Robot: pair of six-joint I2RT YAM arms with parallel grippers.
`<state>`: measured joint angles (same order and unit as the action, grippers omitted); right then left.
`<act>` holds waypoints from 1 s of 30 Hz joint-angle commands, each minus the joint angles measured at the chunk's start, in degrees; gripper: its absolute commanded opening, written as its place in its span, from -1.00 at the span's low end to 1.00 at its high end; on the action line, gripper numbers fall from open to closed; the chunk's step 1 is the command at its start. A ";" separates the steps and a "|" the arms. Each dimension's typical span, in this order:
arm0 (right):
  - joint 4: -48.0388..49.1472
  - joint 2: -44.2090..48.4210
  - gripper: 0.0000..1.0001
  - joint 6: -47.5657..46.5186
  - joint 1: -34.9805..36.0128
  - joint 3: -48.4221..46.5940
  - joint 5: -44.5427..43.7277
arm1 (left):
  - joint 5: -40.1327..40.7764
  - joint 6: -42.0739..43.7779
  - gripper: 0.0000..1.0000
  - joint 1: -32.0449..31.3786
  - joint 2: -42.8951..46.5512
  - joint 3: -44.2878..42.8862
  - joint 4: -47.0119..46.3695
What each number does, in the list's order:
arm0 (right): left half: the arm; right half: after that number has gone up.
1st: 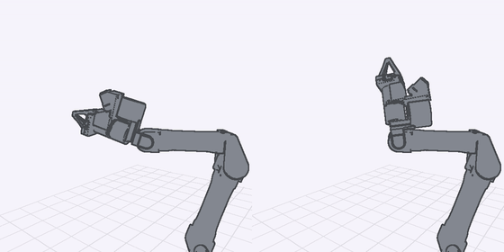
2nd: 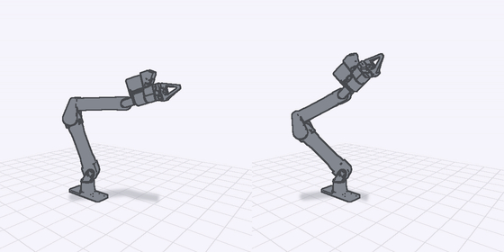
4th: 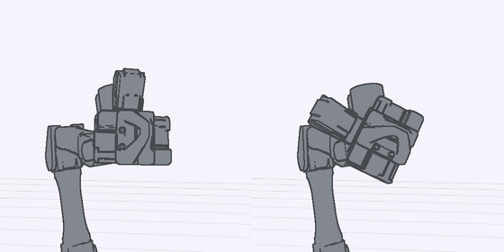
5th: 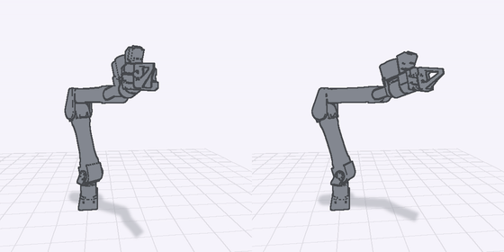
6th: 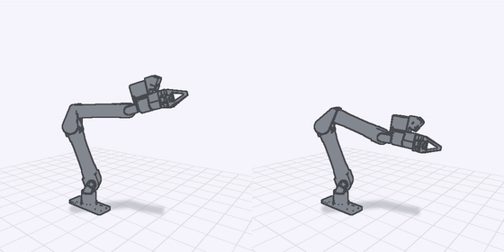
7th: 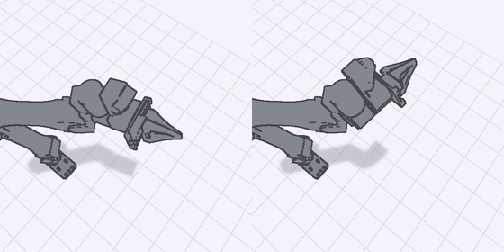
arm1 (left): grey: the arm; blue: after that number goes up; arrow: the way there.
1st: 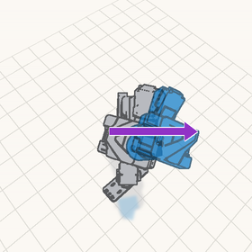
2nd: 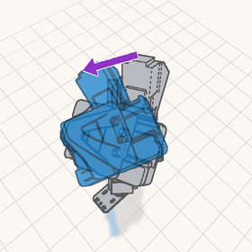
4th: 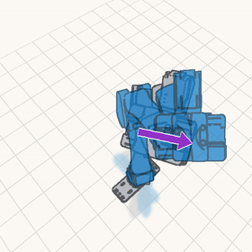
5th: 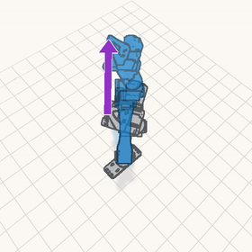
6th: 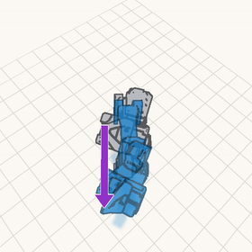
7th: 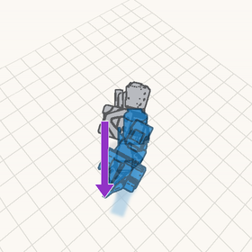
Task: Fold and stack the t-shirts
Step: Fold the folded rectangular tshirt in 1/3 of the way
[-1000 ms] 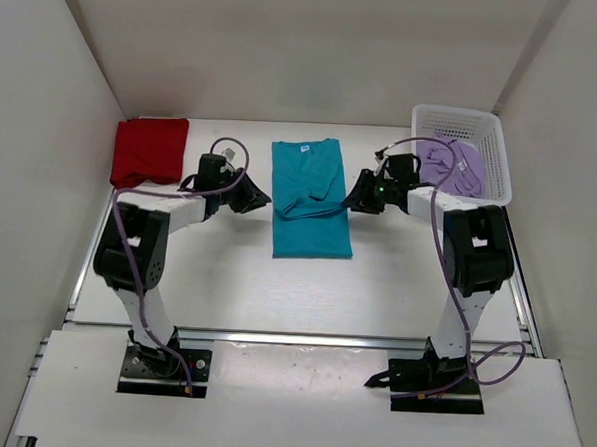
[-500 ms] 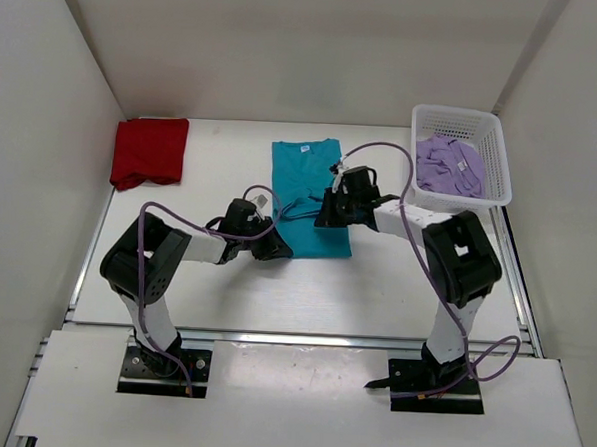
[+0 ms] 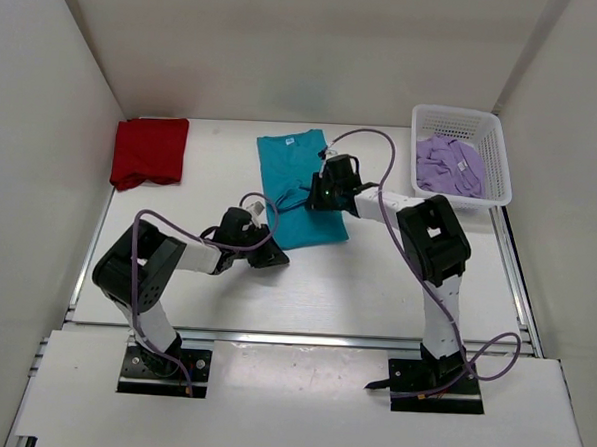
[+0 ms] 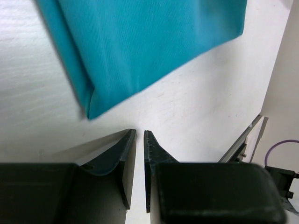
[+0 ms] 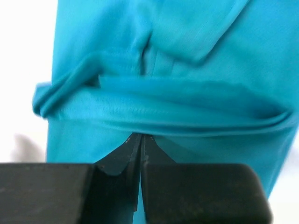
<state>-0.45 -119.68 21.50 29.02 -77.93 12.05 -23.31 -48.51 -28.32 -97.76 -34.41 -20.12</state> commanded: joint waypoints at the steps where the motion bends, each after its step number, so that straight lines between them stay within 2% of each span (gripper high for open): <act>1: 5.20 -2.48 -1.00 2.05 -2.81 -7.38 -2.04 | 1.16 2.72 -0.52 0.80 3.44 1.89 5.00; 5: 1.24 -4.78 -0.99 3.98 -5.10 -15.49 2.86 | 1.69 4.30 -0.47 1.51 8.00 0.67 9.12; 12: 0.54 1.72 -1.00 2.06 -5.46 -8.74 4.12 | 1.69 3.69 -0.45 2.83 9.16 -0.47 10.00; 16: 3.69 11.11 -1.00 2.67 -6.86 6.80 5.00 | 3.71 3.52 -0.35 4.14 9.16 0.13 9.94; 18: 9.21 17.95 -1.00 4.08 -8.18 18.55 5.44 | 3.80 2.20 -0.30 5.98 9.51 2.15 8.70; 20: 10.46 20.87 -1.00 5.74 -10.28 24.20 5.87 | 4.58 2.20 -0.24 6.34 9.43 2.16 8.34; 26: 9.76 20.53 -1.00 5.04 -12.06 32.47 8.69 | 5.81 2.28 -0.07 5.82 6.53 0.50 9.04; 30: 10.82 24.31 -0.96 5.04 -12.75 36.17 9.30 | 6.08 2.54 -0.04 5.81 4.86 -0.04 8.87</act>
<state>8.78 -98.70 26.89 16.14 -44.58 20.60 -19.27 -46.63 -22.41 -91.61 -33.69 -12.29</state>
